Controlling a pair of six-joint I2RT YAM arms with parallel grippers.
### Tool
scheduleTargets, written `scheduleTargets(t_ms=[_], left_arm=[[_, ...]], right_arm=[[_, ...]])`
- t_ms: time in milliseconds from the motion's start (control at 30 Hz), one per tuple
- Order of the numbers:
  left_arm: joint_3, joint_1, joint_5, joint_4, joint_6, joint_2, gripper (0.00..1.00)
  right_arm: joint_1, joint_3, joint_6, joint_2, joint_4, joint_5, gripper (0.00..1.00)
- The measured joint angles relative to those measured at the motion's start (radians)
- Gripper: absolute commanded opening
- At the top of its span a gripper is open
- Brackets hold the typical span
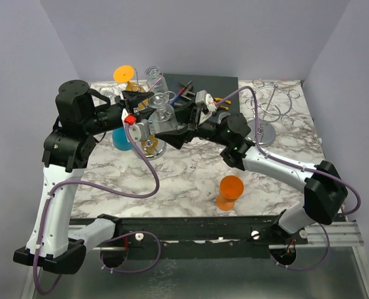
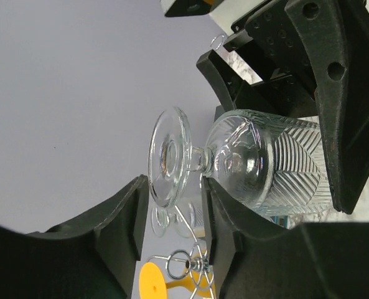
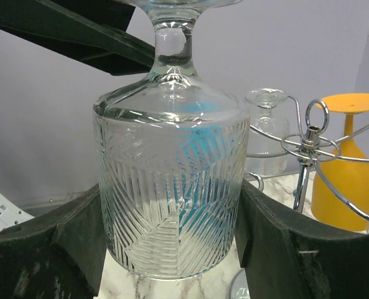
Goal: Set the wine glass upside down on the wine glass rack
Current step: Adjust the wine glass.
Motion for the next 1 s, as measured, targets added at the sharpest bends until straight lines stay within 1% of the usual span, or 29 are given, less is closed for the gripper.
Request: scheduleTargets(t_ms=[100, 133, 167, 200, 267, 333, 400, 433, 500, 533, 600, 667, 733, 767, 833, 867, 1000], left_arm=[[-0.006, -0.009, -0.003, 0.014, 0.036, 0.0, 0.35], [-0.008, -0.014, -0.008, 0.019, 0.051, 0.0, 0.3], [-0.01, -0.02, -0.012, 0.026, 0.063, 0.0, 0.25], [-0.012, -0.027, -0.017, 0.029, 0.075, 0.0, 0.17], [-0.019, -0.042, -0.029, 0.034, 0.104, -0.001, 0.01], [-0.038, -0.05, -0.045, 0.042, 0.163, -0.008, 0.0], [-0.061, -0.052, -0.065, 0.051, 0.223, -0.02, 0.0], [-0.068, -0.053, -0.068, 0.051, 0.238, -0.024, 0.0], [-0.087, -0.053, -0.076, 0.051, 0.27, -0.04, 0.0], [-0.092, -0.054, -0.08, 0.051, 0.279, -0.045, 0.0], [-0.105, -0.055, -0.085, 0.052, 0.302, -0.058, 0.0], [-0.113, -0.056, -0.09, 0.051, 0.321, -0.066, 0.0], [-0.124, -0.06, -0.09, 0.047, 0.33, -0.076, 0.0], [-0.124, -0.06, -0.09, 0.045, 0.335, -0.077, 0.0], [-0.129, -0.062, -0.089, 0.039, 0.343, -0.079, 0.0], [-0.133, -0.065, -0.089, 0.035, 0.344, -0.08, 0.0], [-0.158, -0.076, -0.084, -0.005, 0.347, -0.081, 0.0]], right_arm=[[0.0, 0.028, 0.02, 0.019, -0.007, -0.025, 0.0], [-0.001, 0.037, 0.027, 0.027, -0.013, -0.033, 0.0], [-0.001, 0.045, 0.033, 0.034, -0.019, -0.043, 0.02], [-0.001, 0.052, 0.04, 0.041, -0.025, -0.051, 0.07], [-0.001, 0.055, 0.057, 0.047, -0.031, -0.067, 0.18], [-0.001, 0.056, 0.085, 0.048, -0.039, -0.071, 0.28], [-0.002, 0.056, 0.112, 0.048, -0.043, -0.074, 0.32], [-0.002, 0.056, 0.117, 0.048, -0.048, -0.078, 0.35], [-0.002, 0.056, 0.121, 0.048, -0.058, -0.089, 0.46], [-0.002, 0.056, 0.121, 0.048, -0.06, -0.093, 0.49], [-0.002, 0.055, 0.119, 0.048, -0.061, -0.101, 0.54], [-0.002, 0.05, 0.118, 0.046, -0.061, -0.105, 0.65], [-0.004, 0.044, 0.118, 0.043, -0.06, -0.109, 0.78], [-0.009, 0.042, 0.119, 0.041, -0.06, -0.113, 0.86], [-0.017, 0.041, 0.124, 0.037, -0.056, -0.125, 0.96], [-0.024, 0.041, 0.13, 0.033, -0.053, -0.137, 0.99], [-0.061, 0.041, 0.153, 0.015, -0.032, -0.178, 1.0]])
